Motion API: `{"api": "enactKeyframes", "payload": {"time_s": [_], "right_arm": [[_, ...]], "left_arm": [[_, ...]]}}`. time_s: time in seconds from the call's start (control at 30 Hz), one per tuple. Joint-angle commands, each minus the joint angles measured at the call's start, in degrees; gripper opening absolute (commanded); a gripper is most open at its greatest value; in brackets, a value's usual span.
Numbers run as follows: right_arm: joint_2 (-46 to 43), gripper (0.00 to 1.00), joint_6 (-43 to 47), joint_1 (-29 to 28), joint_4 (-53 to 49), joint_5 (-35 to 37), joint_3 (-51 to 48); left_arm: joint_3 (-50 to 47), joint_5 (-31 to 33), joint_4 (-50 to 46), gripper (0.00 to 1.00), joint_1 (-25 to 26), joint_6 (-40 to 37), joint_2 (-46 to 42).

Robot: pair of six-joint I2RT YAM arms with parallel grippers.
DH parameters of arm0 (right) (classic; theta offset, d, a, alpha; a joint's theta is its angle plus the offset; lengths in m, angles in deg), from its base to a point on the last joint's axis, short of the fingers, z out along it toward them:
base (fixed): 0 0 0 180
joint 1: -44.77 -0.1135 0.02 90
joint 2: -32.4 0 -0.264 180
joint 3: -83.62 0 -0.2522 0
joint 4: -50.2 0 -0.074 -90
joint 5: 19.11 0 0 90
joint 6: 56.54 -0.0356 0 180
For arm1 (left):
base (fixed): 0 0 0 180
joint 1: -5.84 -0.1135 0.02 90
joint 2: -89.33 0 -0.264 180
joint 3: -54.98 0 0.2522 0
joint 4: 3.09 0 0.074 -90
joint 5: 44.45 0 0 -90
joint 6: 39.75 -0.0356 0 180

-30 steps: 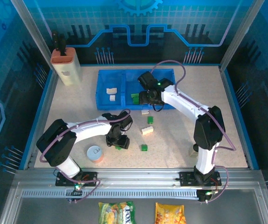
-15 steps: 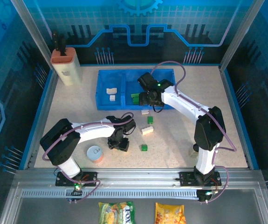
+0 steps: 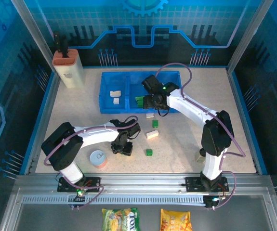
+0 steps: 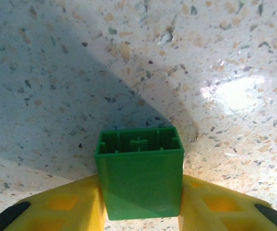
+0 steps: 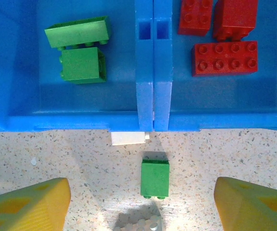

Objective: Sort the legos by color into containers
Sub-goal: Pick up the lego from the middle-left of the table, then place the lego in the container.

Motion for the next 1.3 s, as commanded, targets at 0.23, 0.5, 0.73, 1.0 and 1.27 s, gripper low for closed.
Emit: {"api": "enactKeyframes", "payload": {"time_s": [0.23, 0.5, 0.73, 1.0, 1.27], "right_arm": [[-4.6, 0.79, -0.3, 0.0, -2.4, 2.3, -2.1], [-9.8, 0.79, -1.0, 1.3, -2.8, 3.4, -6.9], [-13.8, 0.79, -2.2, 1.9, -3.4, 4.7, -10.6], [-16.2, 0.79, -2.8, 1.9, -4.9, 5.6, -12.1], [-19.5, 0.79, -4.0, 1.9, -5.8, 6.2, -14.5]], "left_arm": [[5.8, 0.3, -0.6, 0.4, -0.7, 0.9, 1.4], [13.3, 0.5, -1.9, 0.38, -3.9, -2.6, 3.1], [24.1, 1.1, -5.1, 0.38, -8.9, -8.0, 6.8], [38.0, 1.4, -8.8, 0.38, -13.8, -11.8, 13.4], [50.1, 2.2, -10.5, 0.39, -16.2, -12.5, 21.7]]}}
